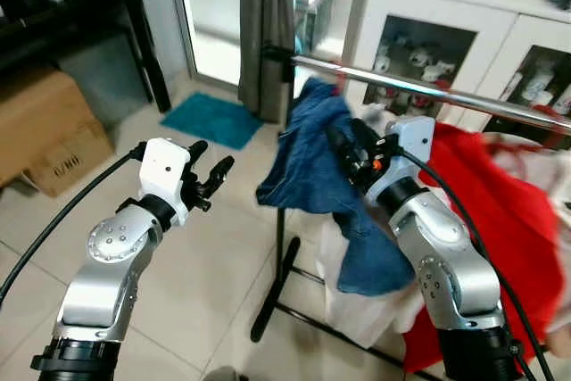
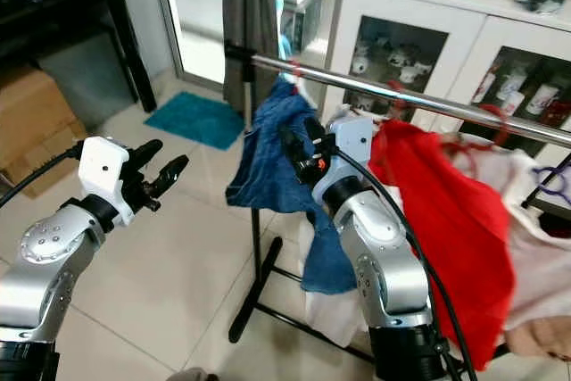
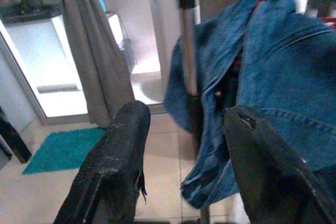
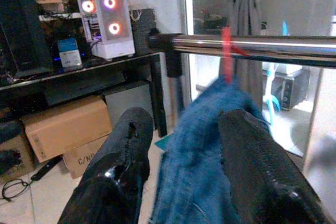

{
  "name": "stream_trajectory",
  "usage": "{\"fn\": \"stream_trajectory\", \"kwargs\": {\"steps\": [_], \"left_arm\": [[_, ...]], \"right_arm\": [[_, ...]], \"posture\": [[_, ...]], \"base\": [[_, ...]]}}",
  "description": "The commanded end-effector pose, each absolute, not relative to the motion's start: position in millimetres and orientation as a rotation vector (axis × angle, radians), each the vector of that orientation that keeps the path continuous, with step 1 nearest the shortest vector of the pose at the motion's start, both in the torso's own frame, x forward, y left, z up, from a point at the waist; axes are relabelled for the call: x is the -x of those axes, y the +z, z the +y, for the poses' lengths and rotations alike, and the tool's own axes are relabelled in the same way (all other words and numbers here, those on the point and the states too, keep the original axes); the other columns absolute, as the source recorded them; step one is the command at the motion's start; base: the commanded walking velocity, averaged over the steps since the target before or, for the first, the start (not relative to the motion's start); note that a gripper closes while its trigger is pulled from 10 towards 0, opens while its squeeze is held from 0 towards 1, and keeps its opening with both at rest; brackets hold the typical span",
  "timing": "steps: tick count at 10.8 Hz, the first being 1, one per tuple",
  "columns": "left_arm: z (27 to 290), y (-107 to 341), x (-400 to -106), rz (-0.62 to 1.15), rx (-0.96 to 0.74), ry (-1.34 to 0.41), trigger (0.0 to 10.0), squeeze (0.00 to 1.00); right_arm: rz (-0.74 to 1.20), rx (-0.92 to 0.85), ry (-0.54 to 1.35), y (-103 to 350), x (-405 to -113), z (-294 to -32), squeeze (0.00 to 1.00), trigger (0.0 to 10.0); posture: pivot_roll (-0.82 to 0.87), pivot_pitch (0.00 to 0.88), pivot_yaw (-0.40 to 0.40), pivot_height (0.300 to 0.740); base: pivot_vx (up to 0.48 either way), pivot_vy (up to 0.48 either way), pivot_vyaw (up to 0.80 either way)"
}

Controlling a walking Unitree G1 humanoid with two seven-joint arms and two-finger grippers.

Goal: Hang hanger

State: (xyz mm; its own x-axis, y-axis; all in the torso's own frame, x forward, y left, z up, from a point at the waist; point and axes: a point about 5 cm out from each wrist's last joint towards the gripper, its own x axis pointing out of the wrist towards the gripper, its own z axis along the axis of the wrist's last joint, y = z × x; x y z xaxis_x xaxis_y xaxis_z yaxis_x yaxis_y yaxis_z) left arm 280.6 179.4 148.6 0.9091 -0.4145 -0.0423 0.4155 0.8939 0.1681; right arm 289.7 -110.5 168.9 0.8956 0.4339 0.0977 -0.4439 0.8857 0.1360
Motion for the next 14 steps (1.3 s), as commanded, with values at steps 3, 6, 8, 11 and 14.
{"fn": "stream_trajectory", "kwargs": {"steps": [3,6,8,11,14], "left_arm": [[174.5,149.7,-280.4,-0.007,-0.193,-0.440,10.0,0.00],[172.2,147.7,-274.8,0.006,-0.182,-0.512,10.0,0.00],[173.3,147.9,-268.6,0.029,-0.191,-0.619,10.0,0.00],[168.8,146.6,-256.8,0.088,-0.173,-0.787,10.0,0.00],[171.1,145.4,-255.3,0.101,-0.172,-0.802,10.0,0.00]], "right_arm": [[-0.038,-0.092,0.438,170.0,-287.5,-116.1,0.00,10.0],[0.022,-0.046,0.393,166.9,-294.0,-118.6,1.00,10.0],[0.069,0.005,0.304,166.0,-312.8,-130.0,1.00,10.0],[0.163,0.123,0.198,159.2,-342.6,-155.1,1.00,10.0],[0.231,0.163,0.111,158.8,-357.5,-174.4,0.00,10.0]], "posture": [[-0.01,0.000,-0.010,0.740],[0.00,0.000,-0.011,0.740],[0.01,0.000,-0.011,0.740],[0.01,0.000,-0.014,0.740],[0.02,0.000,-0.020,0.740]], "base": [[0.000,-0.321,0.00],[0.000,0.000,0.00],[0.000,0.000,0.00],[0.000,0.000,0.00],[0.000,0.000,0.00]]}}
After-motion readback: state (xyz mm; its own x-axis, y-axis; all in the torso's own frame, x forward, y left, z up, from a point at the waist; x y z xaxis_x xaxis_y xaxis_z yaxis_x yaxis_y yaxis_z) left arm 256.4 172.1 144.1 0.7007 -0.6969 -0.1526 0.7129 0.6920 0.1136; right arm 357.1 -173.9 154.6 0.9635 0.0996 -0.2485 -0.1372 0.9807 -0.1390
